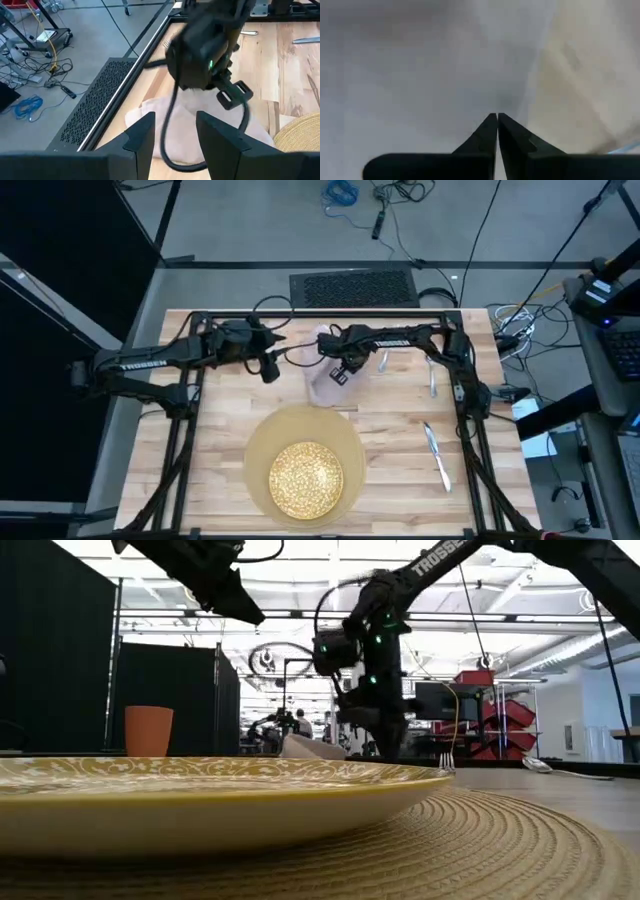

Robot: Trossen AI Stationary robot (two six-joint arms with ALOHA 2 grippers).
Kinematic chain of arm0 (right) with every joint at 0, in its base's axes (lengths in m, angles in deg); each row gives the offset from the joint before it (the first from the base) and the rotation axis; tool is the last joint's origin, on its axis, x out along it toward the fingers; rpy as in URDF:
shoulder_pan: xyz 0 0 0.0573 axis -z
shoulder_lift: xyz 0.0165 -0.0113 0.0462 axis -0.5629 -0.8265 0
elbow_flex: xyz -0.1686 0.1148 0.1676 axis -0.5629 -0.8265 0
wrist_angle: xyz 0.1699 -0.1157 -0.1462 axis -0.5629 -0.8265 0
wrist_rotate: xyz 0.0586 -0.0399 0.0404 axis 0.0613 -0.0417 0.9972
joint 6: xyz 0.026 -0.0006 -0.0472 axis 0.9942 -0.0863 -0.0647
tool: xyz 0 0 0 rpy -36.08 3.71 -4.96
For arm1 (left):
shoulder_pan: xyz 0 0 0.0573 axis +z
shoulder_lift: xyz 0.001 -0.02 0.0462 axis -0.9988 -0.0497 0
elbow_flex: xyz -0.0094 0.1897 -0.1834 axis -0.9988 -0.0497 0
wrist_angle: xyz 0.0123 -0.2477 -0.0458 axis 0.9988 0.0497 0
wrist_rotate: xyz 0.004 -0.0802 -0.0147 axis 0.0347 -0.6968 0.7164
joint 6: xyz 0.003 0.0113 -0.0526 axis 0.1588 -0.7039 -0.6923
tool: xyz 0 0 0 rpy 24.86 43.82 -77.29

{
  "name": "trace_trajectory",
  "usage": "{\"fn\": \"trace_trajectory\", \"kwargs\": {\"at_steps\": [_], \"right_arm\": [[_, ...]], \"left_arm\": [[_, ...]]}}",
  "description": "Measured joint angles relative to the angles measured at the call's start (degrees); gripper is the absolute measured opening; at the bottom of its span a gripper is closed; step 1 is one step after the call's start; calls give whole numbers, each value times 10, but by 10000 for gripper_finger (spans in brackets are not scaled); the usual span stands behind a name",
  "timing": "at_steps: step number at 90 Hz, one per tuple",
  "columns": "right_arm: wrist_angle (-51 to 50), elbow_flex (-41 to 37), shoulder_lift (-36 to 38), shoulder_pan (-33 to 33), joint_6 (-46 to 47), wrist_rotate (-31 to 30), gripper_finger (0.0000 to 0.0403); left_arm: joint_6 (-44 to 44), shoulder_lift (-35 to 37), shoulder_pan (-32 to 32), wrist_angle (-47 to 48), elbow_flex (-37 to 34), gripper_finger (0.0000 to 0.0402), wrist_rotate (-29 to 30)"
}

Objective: Set table place
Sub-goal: Fold the light orange napkin on the table

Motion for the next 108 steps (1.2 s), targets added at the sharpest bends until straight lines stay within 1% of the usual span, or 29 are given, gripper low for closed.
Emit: {"fn": "trace_trajectory", "kwargs": {"at_steps": [20, 40, 50, 62, 76, 92, 108], "right_arm": [[1, 51, 25, -1, -29, 1, 0], [51, 51, 15, -1, -63, 8, 1], [90, 51, 14, -1, -73, 19, 13], [123, 51, 14, 0, -82, 51, 49], [143, 52, 13, 5, -81, 53, 108], [155, 52, -9, 10, -67, 53, 174], [145, 52, -30, 18, -64, 51, 223]], "left_arm": [[8, 0, 0, 1, 0, 130, 0], [8, 0, -3, 3, 0, 130, 0], [8, 0, -8, 3, 0, 130, 0], [8, 0, -13, 2, 0, 130, 0], [8, 0, -15, 1, 0, 130, 0], [8, 0, -15, 2, 0, 130, 0], [8, 0, -15, 8, 0, 130, 0]]}}
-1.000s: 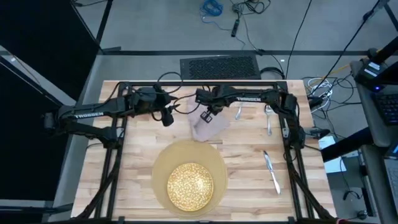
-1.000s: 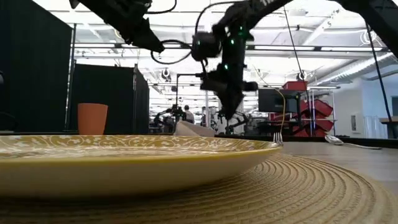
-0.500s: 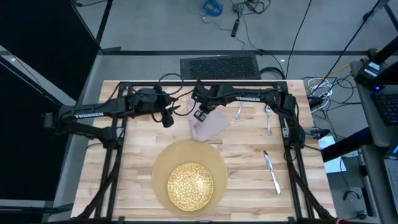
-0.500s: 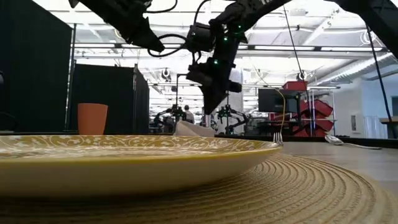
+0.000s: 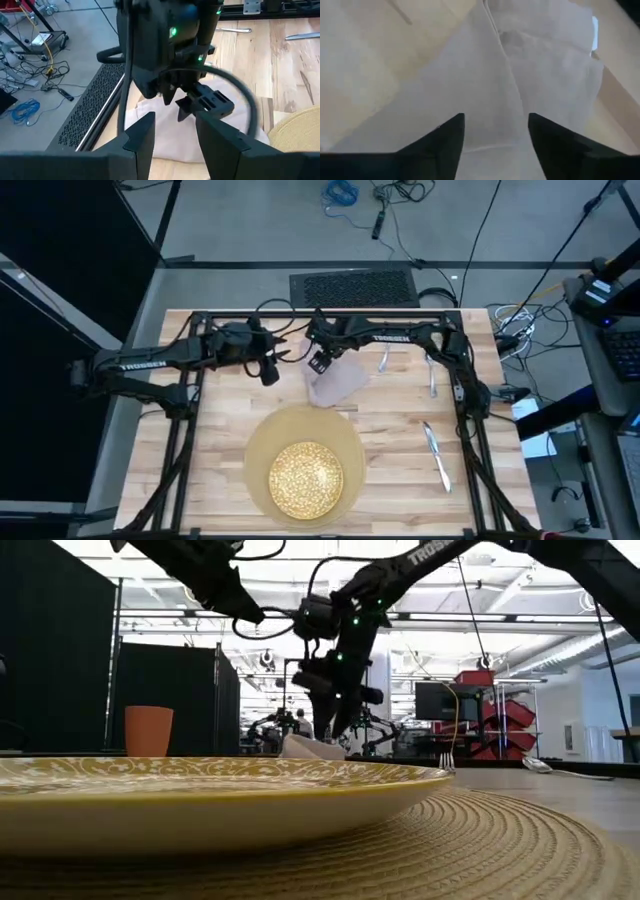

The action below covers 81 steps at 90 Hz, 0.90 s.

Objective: Set table place
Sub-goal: Fold the light orange napkin on the table

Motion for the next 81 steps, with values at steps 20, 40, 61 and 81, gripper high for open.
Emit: {"fn": "trace_trajectory", "kwargs": {"at_steps": [20, 40, 61, 81], "right_arm": [[-12, 0, 0, 18, 1, -2, 254], [-13, 0, -14, 33, 15, 43, 263], [-6, 0, -20, 28, 21, 63, 258], [-10, 0, -20, 27, 23, 63, 196]], "left_arm": [[0, 0, 0, 7, 0, 130, 0], [-5, 0, 0, 17, 0, 130, -1], [-5, 0, 0, 19, 0, 130, -1], [-5, 0, 0, 20, 0, 130, -1]]}}
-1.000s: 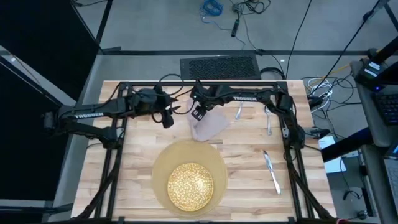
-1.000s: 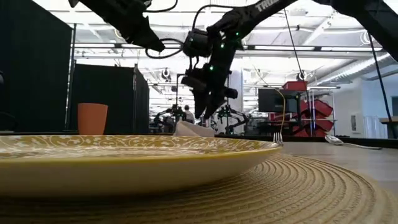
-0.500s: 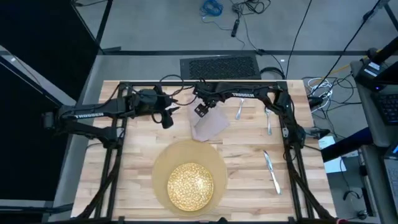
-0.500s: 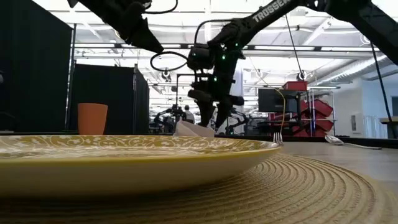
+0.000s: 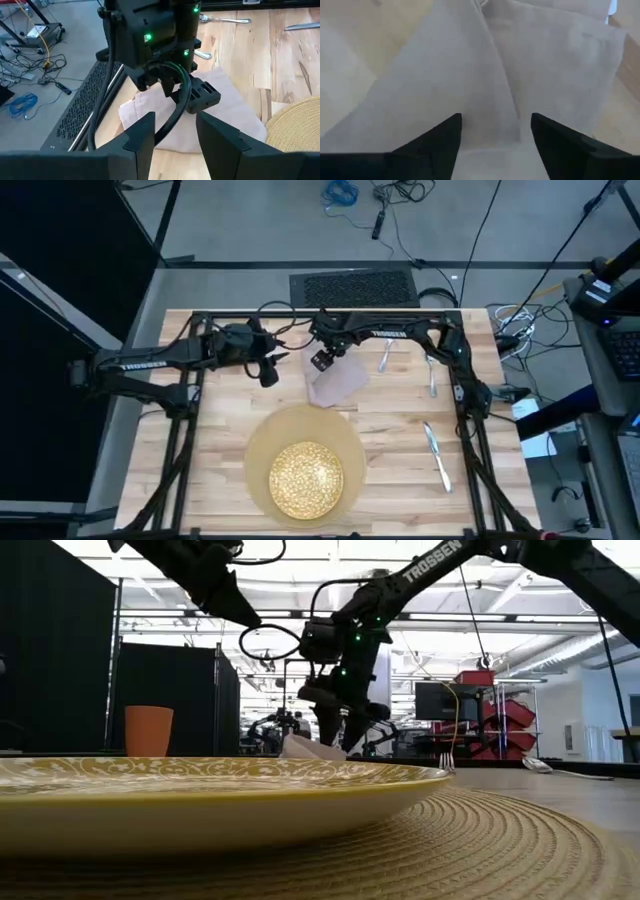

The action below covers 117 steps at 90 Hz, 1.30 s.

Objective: Set table place
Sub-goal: Fold the light orange napkin on the table

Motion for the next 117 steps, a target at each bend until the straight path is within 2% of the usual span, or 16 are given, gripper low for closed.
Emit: {"fn": "trace_trajectory", "kwargs": {"at_steps": [32, 37, 80, 108, 117], "right_arm": [[4, 0, 0, 0, 0, 16, 22], [9, 0, 0, 0, -4, 15, 8], [43, 1, 3, -18, -1, 30, 1], [56, 72, 3, -39, -52, 27, 0], [90, 79, 3, -41, -59, 52, 0]], "left_arm": [[0, 0, 0, 0, 0, 130, 0], [0, 0, 0, 0, 0, 130, 0], [1, 0, 0, 0, 0, 130, 0], [1, 0, 0, -1, 0, 130, 0], [1, 0, 0, -1, 0, 130, 0]]}}
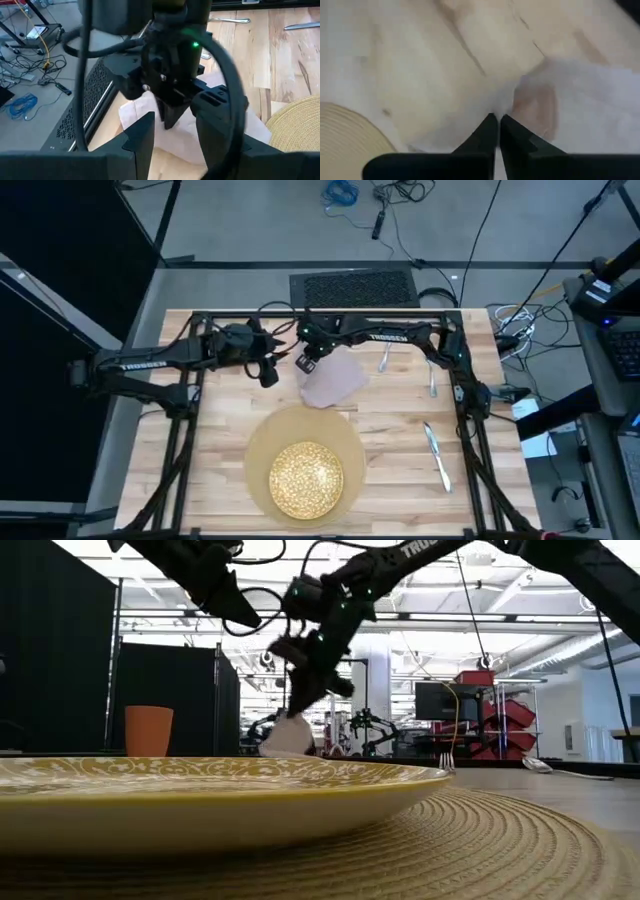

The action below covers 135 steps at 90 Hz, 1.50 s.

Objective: Set table place
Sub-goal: Fold the light orange napkin on the table

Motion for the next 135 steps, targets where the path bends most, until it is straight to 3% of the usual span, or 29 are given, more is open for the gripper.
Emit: {"fn": "trace_trajectory", "kwargs": {"at_steps": [26, 42, 82, 103, 119, 135], "right_arm": [[97, 0, -35, 6, -6, 106, 0], [144, 0, -56, 1, -11, 119, 14], [193, 0, -57, 0, 8, 127, 192], [244, 0, -44, 1, -57, 122, 235], [85, -1, 9, 29, -36, 121, 226], [-162, -1, 63, 48, -73, 55, 213]], "left_arm": [[-1, 0, 0, 0, 0, 130, 0], [-1, 0, 0, 4, 0, 130, -1], [4, 0, 0, 5, 0, 130, -1], [4, 0, 0, 12, 0, 130, -3], [-5, 0, 0, 24, 1, 130, -11], [-28, -9, 0, 49, 2, 130, -87]]}}
